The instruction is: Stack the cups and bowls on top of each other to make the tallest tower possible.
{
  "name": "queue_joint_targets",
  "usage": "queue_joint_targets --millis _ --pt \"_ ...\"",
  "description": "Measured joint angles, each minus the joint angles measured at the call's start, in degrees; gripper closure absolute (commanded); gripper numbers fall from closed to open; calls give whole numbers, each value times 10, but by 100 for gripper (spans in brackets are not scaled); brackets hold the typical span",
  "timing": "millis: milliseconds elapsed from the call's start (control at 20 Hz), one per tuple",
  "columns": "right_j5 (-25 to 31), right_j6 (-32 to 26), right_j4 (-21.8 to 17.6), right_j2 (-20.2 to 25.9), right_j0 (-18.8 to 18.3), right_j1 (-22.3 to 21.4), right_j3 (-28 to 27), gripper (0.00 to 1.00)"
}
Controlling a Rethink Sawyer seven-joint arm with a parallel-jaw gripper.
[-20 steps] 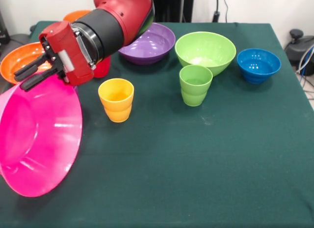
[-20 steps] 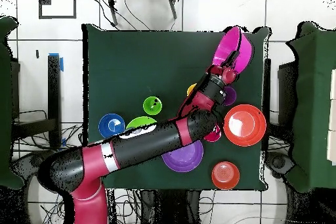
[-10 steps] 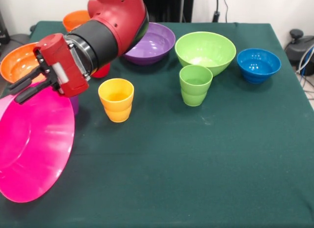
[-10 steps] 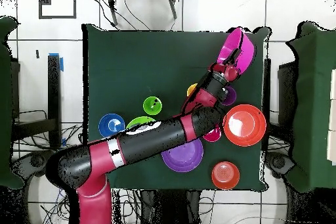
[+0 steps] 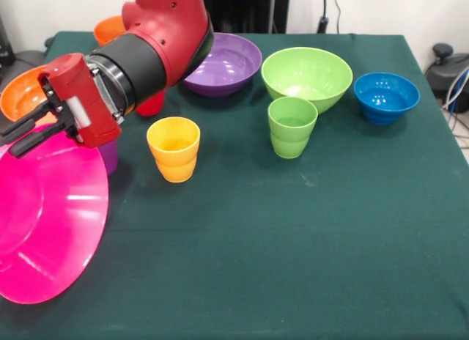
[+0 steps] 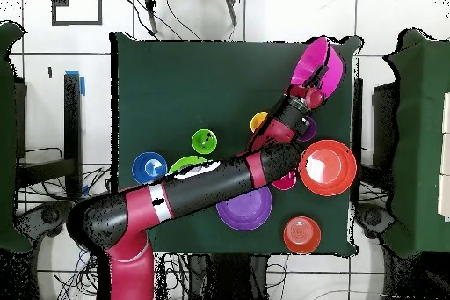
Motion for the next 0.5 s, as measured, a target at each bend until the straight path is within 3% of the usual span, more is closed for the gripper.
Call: queue_joint_targets --millis 200,250,500 --pt "0 0 26 -11 -4 9 -1 100" --pt "5 0 60 -19 -3 20 -3 100" --pt "30 0 115 -39 -2 42 -5 100"
